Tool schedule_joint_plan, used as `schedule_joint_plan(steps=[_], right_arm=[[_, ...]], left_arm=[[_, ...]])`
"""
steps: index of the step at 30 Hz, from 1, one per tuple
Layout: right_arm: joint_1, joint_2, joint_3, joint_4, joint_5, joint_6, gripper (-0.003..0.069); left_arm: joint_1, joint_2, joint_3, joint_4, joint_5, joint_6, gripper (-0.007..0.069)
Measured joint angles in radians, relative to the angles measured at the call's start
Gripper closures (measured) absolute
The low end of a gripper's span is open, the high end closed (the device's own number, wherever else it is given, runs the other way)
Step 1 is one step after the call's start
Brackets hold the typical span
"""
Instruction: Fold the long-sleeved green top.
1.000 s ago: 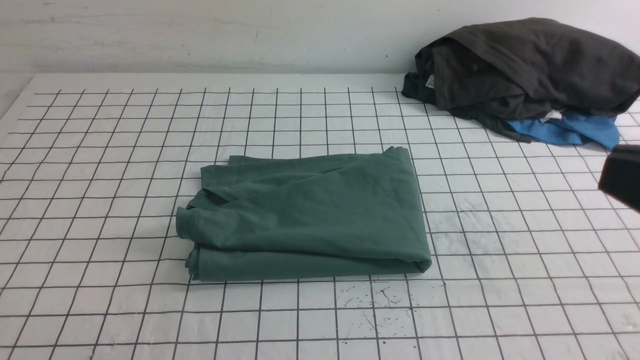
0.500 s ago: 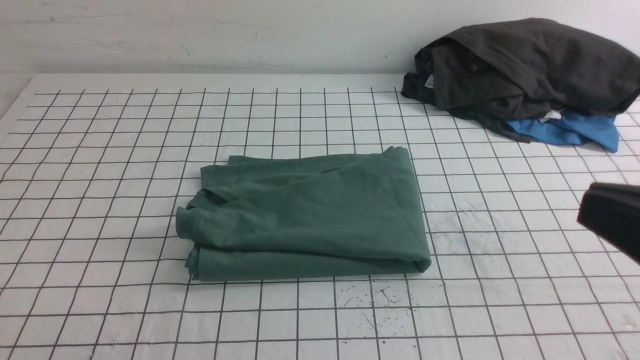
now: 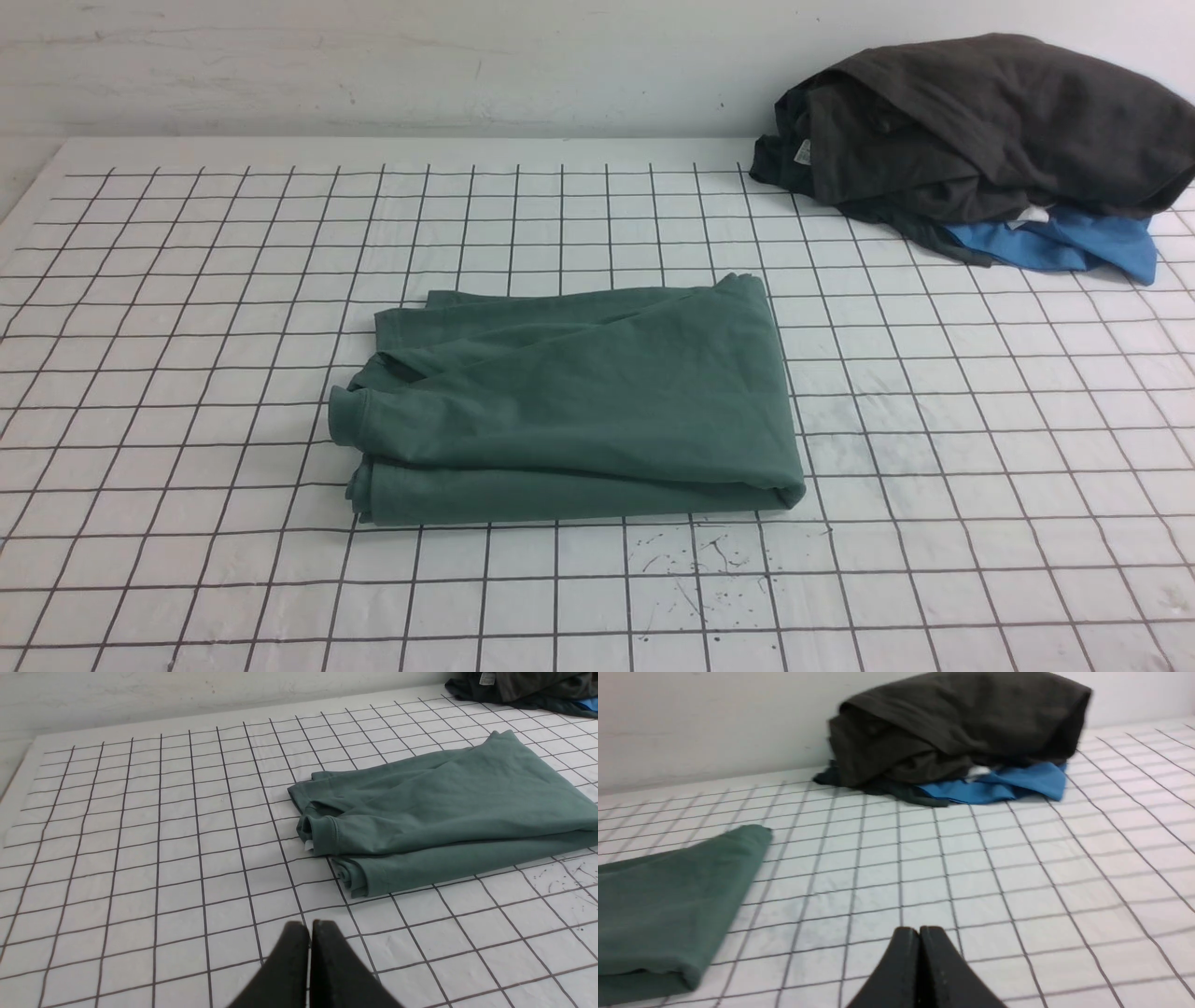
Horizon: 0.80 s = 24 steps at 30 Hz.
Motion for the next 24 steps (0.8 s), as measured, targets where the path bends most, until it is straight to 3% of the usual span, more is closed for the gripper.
schedule_joint_plan(steps=[24], right_arm=[[-0.008,-0.046,0.052,0.012,0.015,-0.022,0.0673]], left_arm=[[0.000,-0.001,0.001,0.000,0.002,0.000,0.0631]])
